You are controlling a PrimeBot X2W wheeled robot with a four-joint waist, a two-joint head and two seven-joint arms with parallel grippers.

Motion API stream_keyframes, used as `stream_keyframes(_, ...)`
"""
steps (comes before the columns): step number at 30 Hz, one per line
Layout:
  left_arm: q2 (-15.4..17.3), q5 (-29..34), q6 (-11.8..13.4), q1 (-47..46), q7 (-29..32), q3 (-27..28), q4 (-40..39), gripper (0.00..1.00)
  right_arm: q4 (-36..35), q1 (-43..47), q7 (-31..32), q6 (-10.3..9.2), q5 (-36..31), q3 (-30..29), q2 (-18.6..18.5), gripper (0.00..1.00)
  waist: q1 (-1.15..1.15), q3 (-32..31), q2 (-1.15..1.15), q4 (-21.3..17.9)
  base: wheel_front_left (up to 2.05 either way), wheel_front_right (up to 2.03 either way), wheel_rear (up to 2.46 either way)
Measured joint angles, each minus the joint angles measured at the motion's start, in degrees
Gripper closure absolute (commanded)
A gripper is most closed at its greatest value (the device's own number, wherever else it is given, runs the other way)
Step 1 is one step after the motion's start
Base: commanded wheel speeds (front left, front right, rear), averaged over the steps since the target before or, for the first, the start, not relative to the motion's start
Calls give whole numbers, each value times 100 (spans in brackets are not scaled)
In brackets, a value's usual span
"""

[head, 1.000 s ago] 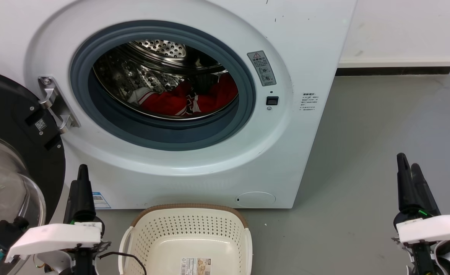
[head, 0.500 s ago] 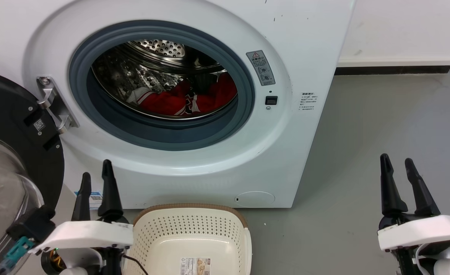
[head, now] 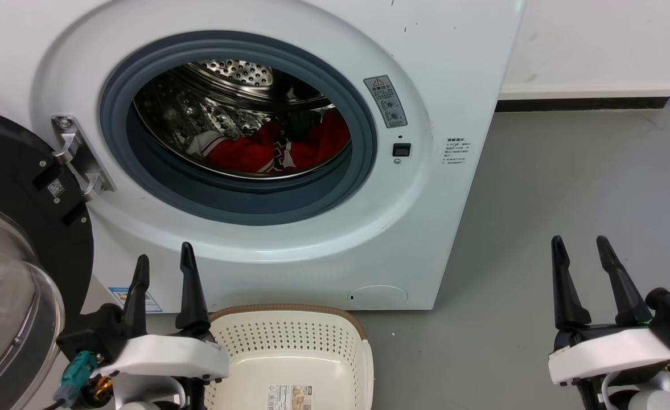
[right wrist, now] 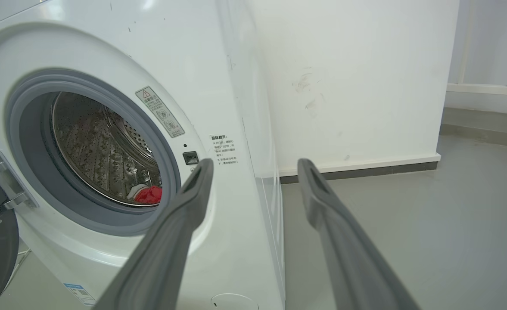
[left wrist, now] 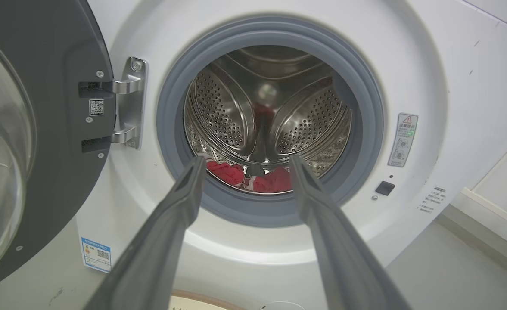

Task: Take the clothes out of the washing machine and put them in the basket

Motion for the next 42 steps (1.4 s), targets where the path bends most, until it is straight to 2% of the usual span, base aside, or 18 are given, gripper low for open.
stream_keyframes(8,110,350,214,24,-113,-255,146,0,-15,47,-111,0,-627,21,0,0,0,2,0,-14,0,0,0)
stream_keyframes(17,162,829,12,55,-248,-411,561,0,-14,65,-259,0,-1410,2,0,0,0,-2,0,-47,0,0,0)
stream_keyframes(19,183,1101,13,54,-309,-464,583,0,-45,70,-311,0,-1649,0,0,0,0,11,0,-60,0,0,0)
stream_keyframes(28,166,1455,32,56,-412,-488,517,0,-113,81,-413,1,-2060,0,-1,0,0,20,0,-66,0,0,0)
stream_keyframes(37,52,1739,-209,165,-511,-308,397,0,-87,110,-512,1,-1934,-67,-1,0,0,21,0,-60,0,0,0)
stream_keyframes(38,3,1887,-291,201,-533,-248,366,0,-9,142,-555,1,-1614,-88,-1,0,0,16,0,-61,0,0,0)
stream_keyframes(42,-69,2047,-346,253,-572,-147,323,0,222,170,-584,1,-1214,-52,-2,0,0,12,0,-61,0,0,0)
